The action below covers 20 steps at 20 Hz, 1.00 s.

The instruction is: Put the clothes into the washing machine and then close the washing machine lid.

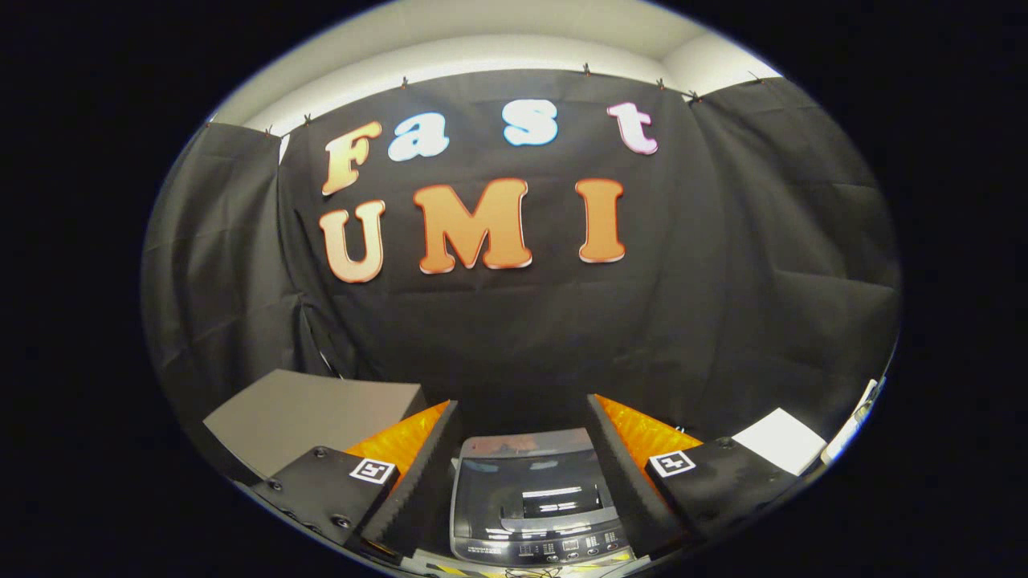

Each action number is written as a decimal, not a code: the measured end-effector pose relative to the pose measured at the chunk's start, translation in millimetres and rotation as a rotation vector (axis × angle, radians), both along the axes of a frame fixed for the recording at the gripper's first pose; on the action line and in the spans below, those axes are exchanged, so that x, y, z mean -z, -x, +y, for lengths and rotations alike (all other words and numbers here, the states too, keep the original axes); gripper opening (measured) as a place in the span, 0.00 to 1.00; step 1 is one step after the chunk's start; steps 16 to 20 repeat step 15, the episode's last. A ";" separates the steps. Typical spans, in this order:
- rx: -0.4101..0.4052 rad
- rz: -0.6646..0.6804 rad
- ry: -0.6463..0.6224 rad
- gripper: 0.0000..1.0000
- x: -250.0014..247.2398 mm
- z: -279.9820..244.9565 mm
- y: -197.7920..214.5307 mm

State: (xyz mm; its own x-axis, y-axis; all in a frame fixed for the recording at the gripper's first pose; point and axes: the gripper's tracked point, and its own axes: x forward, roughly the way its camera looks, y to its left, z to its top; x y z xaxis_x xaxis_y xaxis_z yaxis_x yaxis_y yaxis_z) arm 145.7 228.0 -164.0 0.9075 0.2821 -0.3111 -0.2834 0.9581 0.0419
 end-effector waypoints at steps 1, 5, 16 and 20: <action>0.001 -0.013 -0.005 0.99 -13.2 -1.9 6.7; 0.001 -0.098 -0.008 0.99 -66.2 -19.0 26.5; 0.007 -0.230 -0.012 0.99 -134.2 -98.1 55.0; 0.007 -0.230 -0.012 0.99 -134.2 -98.1 55.0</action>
